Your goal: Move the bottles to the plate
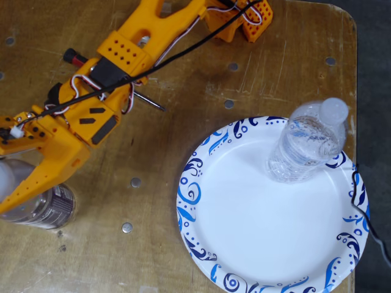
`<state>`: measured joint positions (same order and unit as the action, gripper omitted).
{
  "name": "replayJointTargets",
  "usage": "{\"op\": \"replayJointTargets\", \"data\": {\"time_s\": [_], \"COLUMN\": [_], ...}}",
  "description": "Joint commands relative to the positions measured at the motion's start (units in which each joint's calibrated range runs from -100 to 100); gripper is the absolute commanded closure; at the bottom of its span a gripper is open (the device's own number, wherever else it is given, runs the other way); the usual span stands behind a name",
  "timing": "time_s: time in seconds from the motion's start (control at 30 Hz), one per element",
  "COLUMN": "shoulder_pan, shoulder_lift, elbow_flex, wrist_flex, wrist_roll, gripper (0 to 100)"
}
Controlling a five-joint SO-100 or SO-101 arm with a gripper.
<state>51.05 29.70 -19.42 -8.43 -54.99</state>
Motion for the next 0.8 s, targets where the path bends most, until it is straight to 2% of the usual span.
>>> {"op": "replayJointTargets", "data": {"time_s": [0.0, 0.47, 0.63, 0.77], "shoulder_pan": [1.0, 2.1, 0.0, -4.8], "shoulder_lift": [-0.4, -1.3, -3.8, -9.8], "elbow_flex": [-3.3, -3.9, -8.8, -10.4], "wrist_flex": [-0.8, -0.8, 3.6, 11.4], "wrist_roll": [-0.3, -0.2, -0.2, -0.3], "gripper": [81, 83, 83, 83]}}
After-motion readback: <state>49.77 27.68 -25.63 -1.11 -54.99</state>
